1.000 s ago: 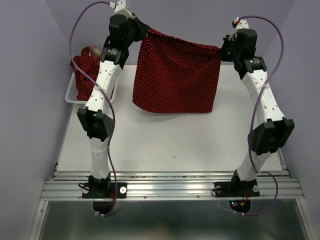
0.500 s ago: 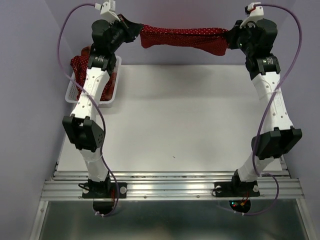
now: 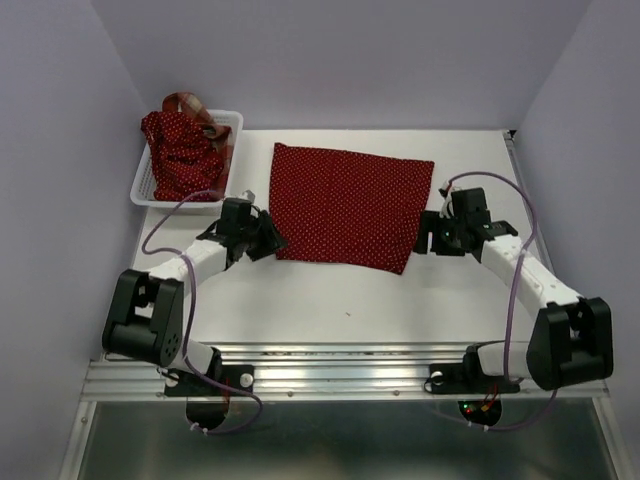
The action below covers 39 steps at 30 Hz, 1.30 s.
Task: Fold and stack the skirts
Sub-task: Flatten the skirt out, then fold the skirt
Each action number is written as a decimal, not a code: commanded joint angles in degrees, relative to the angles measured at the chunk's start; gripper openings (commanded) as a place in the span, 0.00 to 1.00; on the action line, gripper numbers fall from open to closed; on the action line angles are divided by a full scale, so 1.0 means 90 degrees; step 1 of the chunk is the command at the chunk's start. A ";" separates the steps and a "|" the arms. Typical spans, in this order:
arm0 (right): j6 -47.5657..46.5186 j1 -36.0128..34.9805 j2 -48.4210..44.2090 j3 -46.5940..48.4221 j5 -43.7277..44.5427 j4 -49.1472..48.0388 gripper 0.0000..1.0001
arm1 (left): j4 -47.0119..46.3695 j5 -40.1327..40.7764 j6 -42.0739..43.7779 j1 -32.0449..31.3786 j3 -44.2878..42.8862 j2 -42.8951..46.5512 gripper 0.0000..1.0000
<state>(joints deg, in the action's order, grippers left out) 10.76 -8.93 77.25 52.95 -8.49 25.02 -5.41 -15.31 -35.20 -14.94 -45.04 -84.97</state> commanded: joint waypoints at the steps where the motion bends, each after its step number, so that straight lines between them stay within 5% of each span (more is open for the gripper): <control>1: 0.0930 -0.0063 -0.1462 -0.0404 0.0273 0.0757 1.00 | 0.1249 0.0811 -0.0152 -0.0069 0.0209 0.1780 0.98; 5: 0.1137 -0.0063 -0.1612 0.0131 -0.0024 0.0979 1.00 | 0.2475 0.2021 0.0044 -0.0088 -0.0327 0.2409 0.99; 13: 0.1635 -0.0063 -0.0488 0.1031 0.1303 0.0717 1.00 | 0.1725 0.1399 0.0230 -0.0234 -0.0728 0.2127 0.99; 17: 0.1841 0.0092 0.0592 0.1926 0.1764 0.0600 1.00 | 0.1471 0.1633 0.0959 -0.1492 -0.1264 0.1620 0.99; 27: 0.1275 0.1294 0.2997 0.4184 0.0651 0.0560 1.00 | 0.0211 0.0931 0.2221 -0.4079 -0.2300 -0.0167 0.99; 32: 0.1226 0.1763 0.4042 0.5044 -0.0432 0.0609 1.00 | 0.0171 0.0393 0.2514 -0.4736 -0.3140 -0.1446 0.99; 39: 0.1021 0.1842 0.4385 0.5142 -0.0531 0.0629 1.00 | 0.0590 0.0461 0.2632 -0.5117 -0.4174 -0.2755 0.99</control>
<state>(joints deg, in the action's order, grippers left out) 21.71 8.10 117.12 96.47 -10.46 31.59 -1.39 -10.55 -13.72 -60.69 -75.99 -107.33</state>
